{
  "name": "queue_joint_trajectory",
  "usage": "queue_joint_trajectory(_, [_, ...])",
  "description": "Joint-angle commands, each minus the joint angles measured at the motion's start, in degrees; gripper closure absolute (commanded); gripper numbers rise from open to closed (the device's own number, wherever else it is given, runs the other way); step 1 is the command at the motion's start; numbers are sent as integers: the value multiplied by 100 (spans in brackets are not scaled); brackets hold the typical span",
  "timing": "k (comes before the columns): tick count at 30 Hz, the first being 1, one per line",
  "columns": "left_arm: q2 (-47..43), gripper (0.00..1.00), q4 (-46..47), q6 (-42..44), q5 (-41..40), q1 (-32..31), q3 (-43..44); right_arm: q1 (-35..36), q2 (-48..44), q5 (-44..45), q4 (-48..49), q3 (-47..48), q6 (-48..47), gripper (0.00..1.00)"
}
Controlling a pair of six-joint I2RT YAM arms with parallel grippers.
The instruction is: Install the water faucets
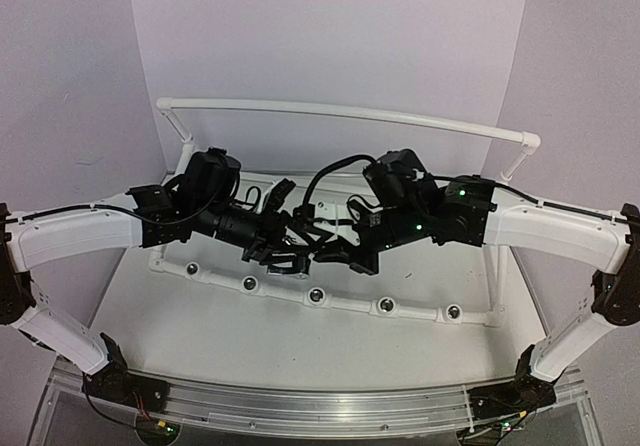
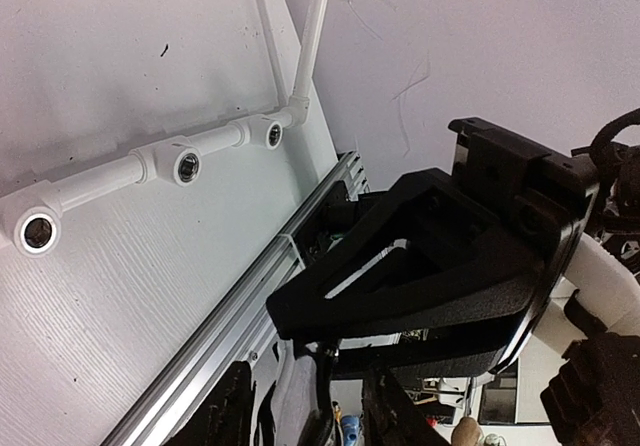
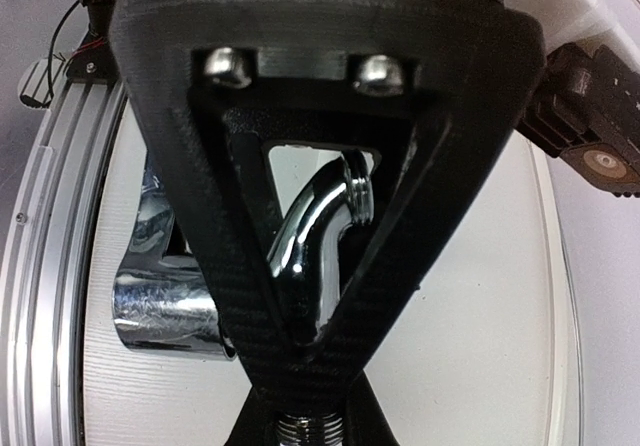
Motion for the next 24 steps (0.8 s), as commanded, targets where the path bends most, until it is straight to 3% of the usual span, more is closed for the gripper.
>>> queue_joint_trajectory(1, [-59, 63, 413, -87, 153, 23, -89, -36, 1, 84, 391, 279, 172, 100])
queue_joint_trajectory(13, [-138, 93, 610, -151, 111, 25, -218, -49, 58, 65, 492, 200, 162, 100])
queue_joint_trajectory(17, [-211, 100, 427, -73, -40, 25, -227, -47, 67, 167, 489, 123, 162, 85])
queue_joint_trajectory(18, [-241, 100, 362, -36, -78, 25, -210, -45, 62, 209, 487, 100, 166, 78])
queue_joint_trajectory(20, [-298, 100, 139, 36, -203, 25, -184, -60, 44, 369, 488, 25, 175, 53])
queue_joint_trajectory(24, [-393, 100, -699, 284, -714, 42, 12, -264, -97, 744, 487, -234, 185, 26])
